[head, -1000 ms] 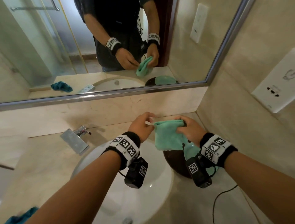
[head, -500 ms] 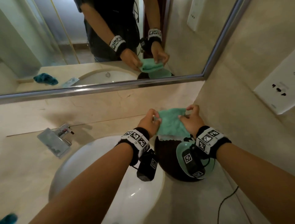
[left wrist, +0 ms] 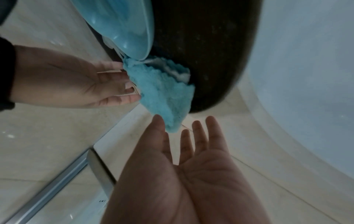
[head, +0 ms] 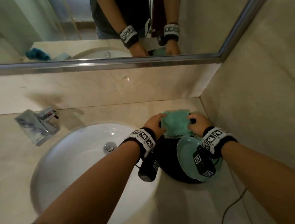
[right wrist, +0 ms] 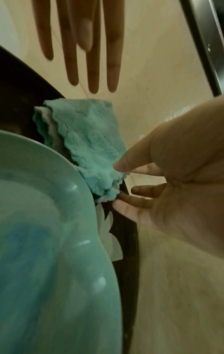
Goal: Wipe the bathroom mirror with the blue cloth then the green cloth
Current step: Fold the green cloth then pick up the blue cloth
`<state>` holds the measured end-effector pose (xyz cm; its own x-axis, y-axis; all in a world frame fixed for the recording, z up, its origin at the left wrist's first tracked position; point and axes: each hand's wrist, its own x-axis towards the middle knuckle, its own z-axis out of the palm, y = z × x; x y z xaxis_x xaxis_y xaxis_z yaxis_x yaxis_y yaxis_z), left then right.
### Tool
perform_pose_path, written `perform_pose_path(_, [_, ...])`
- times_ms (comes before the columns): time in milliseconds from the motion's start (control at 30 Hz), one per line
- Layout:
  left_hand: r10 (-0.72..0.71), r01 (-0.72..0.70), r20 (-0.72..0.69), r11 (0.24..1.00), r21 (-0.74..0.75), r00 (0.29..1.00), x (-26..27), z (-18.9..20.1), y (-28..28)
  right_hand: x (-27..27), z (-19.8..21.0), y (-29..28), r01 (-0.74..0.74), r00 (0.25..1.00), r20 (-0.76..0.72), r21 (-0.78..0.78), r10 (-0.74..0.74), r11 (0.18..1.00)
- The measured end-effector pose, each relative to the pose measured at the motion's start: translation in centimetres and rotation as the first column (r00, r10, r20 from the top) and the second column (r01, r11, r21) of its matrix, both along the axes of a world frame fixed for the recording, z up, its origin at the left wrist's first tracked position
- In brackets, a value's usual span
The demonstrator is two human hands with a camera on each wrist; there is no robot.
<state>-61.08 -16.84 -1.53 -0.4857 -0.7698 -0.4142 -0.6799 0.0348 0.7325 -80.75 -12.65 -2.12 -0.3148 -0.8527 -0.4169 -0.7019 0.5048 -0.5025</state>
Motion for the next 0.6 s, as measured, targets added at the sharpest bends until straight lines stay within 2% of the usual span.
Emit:
perform_pose_path(133, [0.019,-0.002,0.132,0.992,-0.128,0.991,3.4,3.3,0.3,1.6,2.4,-0.3,-0.019,0.991,-0.136,-0.055,0.011,0.998])
perform_pose_path(267, [0.053,0.003,0.287,0.981,-0.193,0.957,8.7,6.1,1.2,6.3,6.2,-0.9,-0.189,0.95,-0.249,0.018,0.188,0.982])
perform_pose_path(400, [0.116,-0.005,0.451,0.971,-0.239,0.885,17.1,9.0,2.8,13.2,9.4,-1.1,-0.418,0.853,-0.306,0.083,0.422,0.905])
perform_pose_path(600, [0.265,-0.152,0.539,0.958,-0.245,0.8,32.7,10.5,7.5,27.4,10.5,0.9,-0.581,0.75,-0.298,0.132,0.591,0.803])
